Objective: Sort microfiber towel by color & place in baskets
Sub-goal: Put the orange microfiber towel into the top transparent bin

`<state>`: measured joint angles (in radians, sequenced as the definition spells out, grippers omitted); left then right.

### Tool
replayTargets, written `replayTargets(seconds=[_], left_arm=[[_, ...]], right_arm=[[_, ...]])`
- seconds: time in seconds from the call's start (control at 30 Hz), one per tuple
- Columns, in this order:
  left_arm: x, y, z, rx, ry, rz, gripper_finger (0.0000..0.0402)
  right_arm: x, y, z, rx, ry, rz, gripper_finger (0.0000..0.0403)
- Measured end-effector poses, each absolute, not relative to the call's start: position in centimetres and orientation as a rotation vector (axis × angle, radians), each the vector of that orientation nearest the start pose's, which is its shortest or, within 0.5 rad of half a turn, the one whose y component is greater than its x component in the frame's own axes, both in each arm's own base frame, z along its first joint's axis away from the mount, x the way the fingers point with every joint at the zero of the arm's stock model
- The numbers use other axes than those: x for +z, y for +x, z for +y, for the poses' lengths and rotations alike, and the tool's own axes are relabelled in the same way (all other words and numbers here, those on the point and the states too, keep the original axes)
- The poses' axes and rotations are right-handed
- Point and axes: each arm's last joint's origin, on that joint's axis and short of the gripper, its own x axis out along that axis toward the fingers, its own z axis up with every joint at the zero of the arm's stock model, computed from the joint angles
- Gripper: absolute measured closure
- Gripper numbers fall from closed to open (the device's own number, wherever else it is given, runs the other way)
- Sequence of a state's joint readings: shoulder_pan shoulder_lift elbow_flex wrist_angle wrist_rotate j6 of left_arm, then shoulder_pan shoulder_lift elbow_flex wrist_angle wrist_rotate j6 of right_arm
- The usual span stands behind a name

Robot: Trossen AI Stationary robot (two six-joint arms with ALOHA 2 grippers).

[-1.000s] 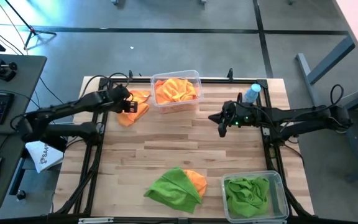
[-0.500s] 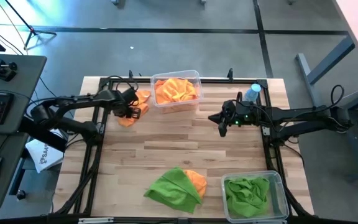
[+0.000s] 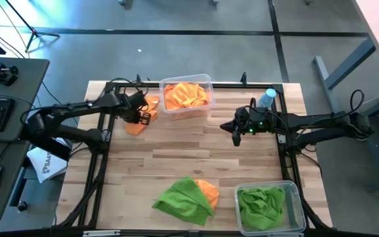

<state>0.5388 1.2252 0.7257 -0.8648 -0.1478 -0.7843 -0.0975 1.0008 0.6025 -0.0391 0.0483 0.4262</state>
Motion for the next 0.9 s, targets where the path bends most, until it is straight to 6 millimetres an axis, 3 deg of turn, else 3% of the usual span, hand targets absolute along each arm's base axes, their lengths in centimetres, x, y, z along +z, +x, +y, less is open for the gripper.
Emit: replayTargets(seconds=[0.23,0.53,0.73,0.9], left_arm=[[27.7,16.2,9.2,1.133,-0.776,0.864,0.0401],[39.4,13.4,7.5,1.203,-0.544,0.418,0.0401],[44.3,12.0,7.1,1.219,-0.433,0.249,0.0401],[47.4,12.7,7.4,1.149,-0.35,0.054,0.0401]], right_arm=[[24.5,21.3,-2.2,-0.229,0.403,0.404,0.0394],[24.5,21.3,-2.2,-0.226,0.386,0.406,0.0394],[24.5,21.3,-2.2,-0.225,0.38,0.407,0.0394],[24.5,21.3,-2.2,-0.227,0.379,0.406,0.0394]])
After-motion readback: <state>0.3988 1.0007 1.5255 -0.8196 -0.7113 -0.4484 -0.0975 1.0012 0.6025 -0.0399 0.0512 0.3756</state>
